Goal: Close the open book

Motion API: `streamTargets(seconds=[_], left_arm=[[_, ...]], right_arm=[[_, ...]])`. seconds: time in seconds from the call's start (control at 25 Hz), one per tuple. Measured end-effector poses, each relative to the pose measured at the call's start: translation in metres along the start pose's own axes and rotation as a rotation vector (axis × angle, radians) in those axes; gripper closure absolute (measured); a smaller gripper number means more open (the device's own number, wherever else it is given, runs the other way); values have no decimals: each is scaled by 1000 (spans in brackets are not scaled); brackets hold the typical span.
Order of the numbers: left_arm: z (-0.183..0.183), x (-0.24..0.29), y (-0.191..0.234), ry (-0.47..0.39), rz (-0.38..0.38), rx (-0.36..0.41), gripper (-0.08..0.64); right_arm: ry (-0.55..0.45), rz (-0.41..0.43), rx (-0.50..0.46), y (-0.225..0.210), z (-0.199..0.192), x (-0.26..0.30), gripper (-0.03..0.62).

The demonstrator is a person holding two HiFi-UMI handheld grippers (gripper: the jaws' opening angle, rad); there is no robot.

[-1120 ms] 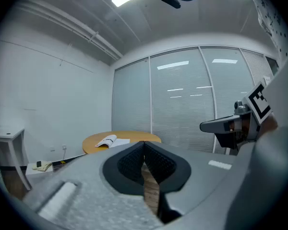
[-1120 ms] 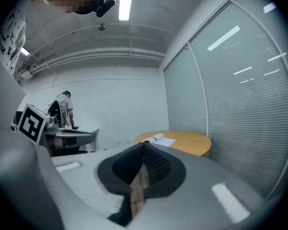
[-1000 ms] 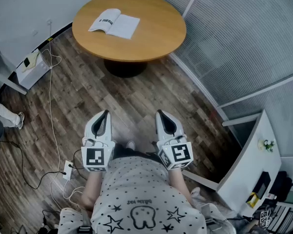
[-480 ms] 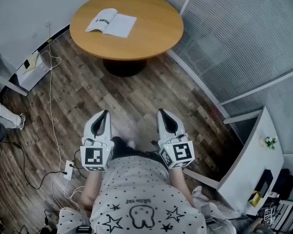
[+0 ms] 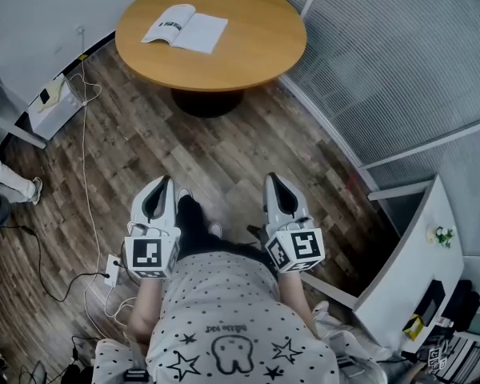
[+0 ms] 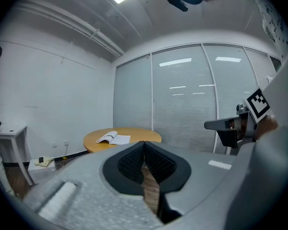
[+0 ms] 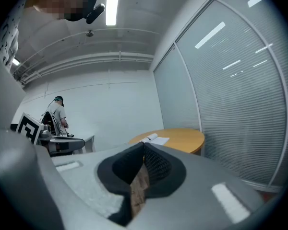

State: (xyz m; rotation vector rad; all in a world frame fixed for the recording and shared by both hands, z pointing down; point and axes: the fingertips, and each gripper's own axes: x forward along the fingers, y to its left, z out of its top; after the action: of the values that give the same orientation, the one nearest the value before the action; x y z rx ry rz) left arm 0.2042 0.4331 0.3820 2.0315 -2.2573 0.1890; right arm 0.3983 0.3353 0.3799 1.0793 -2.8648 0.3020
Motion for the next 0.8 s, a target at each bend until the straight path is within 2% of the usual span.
streamTargets(seconds=[0.44,0.8], left_arm=[[-5,38,36,19,23,-48,551],[5,106,109,19,12,-55,549]], right_arm=[[23,-16,-4,-10,7,47,588],[52,-26,-13,0,19,138,588]])
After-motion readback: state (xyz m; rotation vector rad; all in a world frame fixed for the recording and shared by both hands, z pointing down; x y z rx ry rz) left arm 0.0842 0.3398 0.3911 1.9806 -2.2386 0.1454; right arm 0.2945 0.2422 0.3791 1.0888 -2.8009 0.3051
